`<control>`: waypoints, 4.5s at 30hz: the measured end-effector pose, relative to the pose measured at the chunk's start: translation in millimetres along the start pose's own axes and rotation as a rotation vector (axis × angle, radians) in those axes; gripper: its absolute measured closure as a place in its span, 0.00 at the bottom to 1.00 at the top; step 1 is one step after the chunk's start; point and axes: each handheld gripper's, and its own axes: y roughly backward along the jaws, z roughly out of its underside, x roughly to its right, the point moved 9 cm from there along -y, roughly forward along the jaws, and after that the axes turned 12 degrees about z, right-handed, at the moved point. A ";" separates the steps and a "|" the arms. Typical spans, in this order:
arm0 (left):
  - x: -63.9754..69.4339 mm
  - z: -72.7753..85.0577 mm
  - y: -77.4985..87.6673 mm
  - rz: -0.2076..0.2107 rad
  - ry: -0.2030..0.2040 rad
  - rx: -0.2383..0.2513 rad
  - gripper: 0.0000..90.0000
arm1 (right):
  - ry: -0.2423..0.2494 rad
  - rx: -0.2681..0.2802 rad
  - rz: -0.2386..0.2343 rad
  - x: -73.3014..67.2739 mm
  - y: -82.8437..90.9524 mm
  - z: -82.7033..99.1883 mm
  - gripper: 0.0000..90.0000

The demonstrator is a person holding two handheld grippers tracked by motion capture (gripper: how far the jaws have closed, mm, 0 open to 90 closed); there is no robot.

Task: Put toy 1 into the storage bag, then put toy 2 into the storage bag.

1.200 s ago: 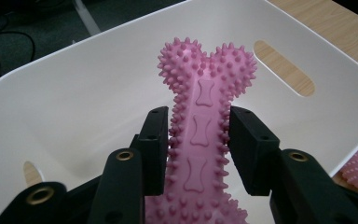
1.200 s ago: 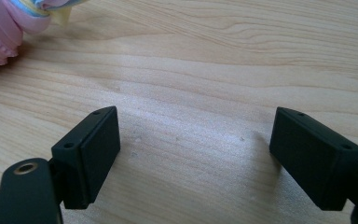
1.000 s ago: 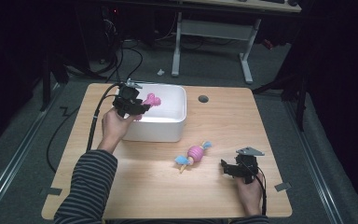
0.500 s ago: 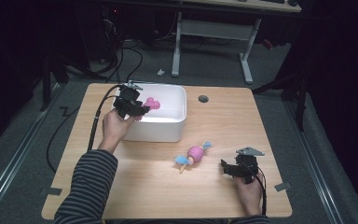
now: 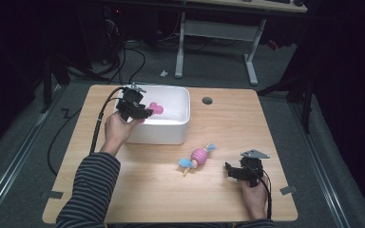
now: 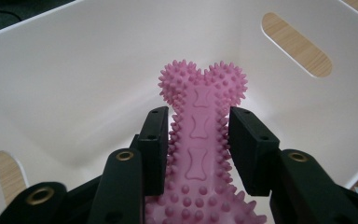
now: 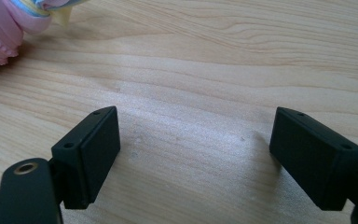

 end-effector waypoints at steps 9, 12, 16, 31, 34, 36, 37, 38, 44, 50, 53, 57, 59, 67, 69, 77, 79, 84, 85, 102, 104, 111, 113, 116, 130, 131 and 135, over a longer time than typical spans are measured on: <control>3.6 -2.6 6.6 -0.002 -0.007 0.024 0.49 | 0.003 0.002 -0.001 0.0 0.0 -0.1 0.18; 5.9 -1.9 12.1 -0.001 -0.009 0.026 0.46 | 0.001 0.000 -0.001 -0.2 0.1 0.0 0.18; 10.2 -2.1 23.8 -0.003 -0.026 0.048 0.43 | -0.001 -0.001 -0.001 -0.3 0.2 0.1 0.18; 16.9 18.0 67.6 0.006 -0.008 0.130 0.37 | -0.002 -0.001 -0.001 -0.4 0.1 0.1 0.18; 16.9 26.0 78.4 0.005 -0.003 0.158 0.37 | -0.002 -0.001 -0.001 -0.3 0.1 0.1 0.18; 16.8 27.8 81.2 0.007 -0.002 0.167 0.37 | -0.002 -0.001 -0.001 -0.4 0.1 0.0 0.18; 16.9 30.2 84.8 0.006 -0.001 0.178 0.37 | -0.002 -0.001 0.000 -0.4 0.1 0.0 0.18; 16.9 31.7 86.9 0.007 0.000 0.186 0.38 | -0.002 -0.001 0.000 -0.4 0.1 0.0 0.18; 17.2 46.2 98.3 -0.014 -0.006 0.198 0.37 | -0.002 -0.001 0.000 -0.4 0.1 0.0 0.18; 17.8 64.0 109.5 -0.018 0.011 0.232 0.37 | -0.003 -0.001 0.001 -0.4 0.1 0.0 0.18; 17.3 68.5 110.9 -0.021 0.018 0.234 0.37 | -0.003 -0.001 0.001 -0.3 0.0 -0.1 0.18; 17.6 79.0 112.7 -0.027 0.024 0.237 0.37 | -0.003 -0.001 0.001 -0.3 0.0 -0.1 0.18; 17.4 81.5 112.3 -0.030 0.021 0.232 0.37 | -0.003 -0.001 0.001 -0.3 0.0 -0.1 0.18; 16.2 99.7 106.4 -0.031 0.034 0.225 0.36 | -0.003 -0.001 0.002 -0.2 -0.1 -0.1 0.18; 16.1 104.2 104.6 -0.027 0.040 0.224 0.36 | -0.003 -0.001 0.002 -0.1 -0.1 -0.1 0.18; 18.0 124.4 90.6 -0.012 0.060 0.219 0.36 | -0.003 0.000 0.003 -0.1 -0.1 -0.1 0.19; 19.0 128.6 85.6 -0.011 0.061 0.217 0.36 | -0.005 0.000 0.003 -0.2 -0.1 -0.2 0.19; 20.1 137.5 74.3 -0.002 0.072 0.220 0.35 | -0.004 0.000 0.002 -0.4 -0.1 -0.2 0.19; 20.1 137.5 74.3 -0.002 0.072 0.220 0.35 | -0.004 0.000 0.002 -0.4 -0.1 -0.2 0.19; 26.2 160.8 31.7 -0.014 0.063 0.165 0.33 | -0.001 0.000 0.002 -0.5 -0.2 -0.4 0.19; 26.3 163.8 26.0 -0.019 0.062 0.152 0.33 | -0.001 0.000 0.002 -0.5 -0.2 -0.4 0.19; 21.9 168.3 8.8 -0.026 0.070 0.155 0.34 | -0.001 -0.002 0.003 -0.6 -0.2 -0.4 0.19; 20.0 169.2 5.5 -0.034 0.069 0.154 0.34 | -0.002 -0.004 0.002 -1.1 -0.1 -0.4 0.19; 16.4 171.0 0.1 -0.043 0.071 0.145 0.34 | -0.002 -0.003 0.000 -1.8 -0.7 -1.1 0.19; 3.6 178.5 -17.9 -0.074 0.078 0.100 0.34 | 0.033 0.004 -0.032 -6.4 -1.1 -2.5 0.18; 3.3 179.1 -19.2 -0.075 0.080 0.100 0.34 | 0.033 0.004 -0.032 -6.4 -1.1 -2.6 0.18; 0.6 182.1 -23.4 -0.094 0.071 0.087 0.34 | 0.035 0.005 -0.034 -6.5 -1.1 -2.6 0.18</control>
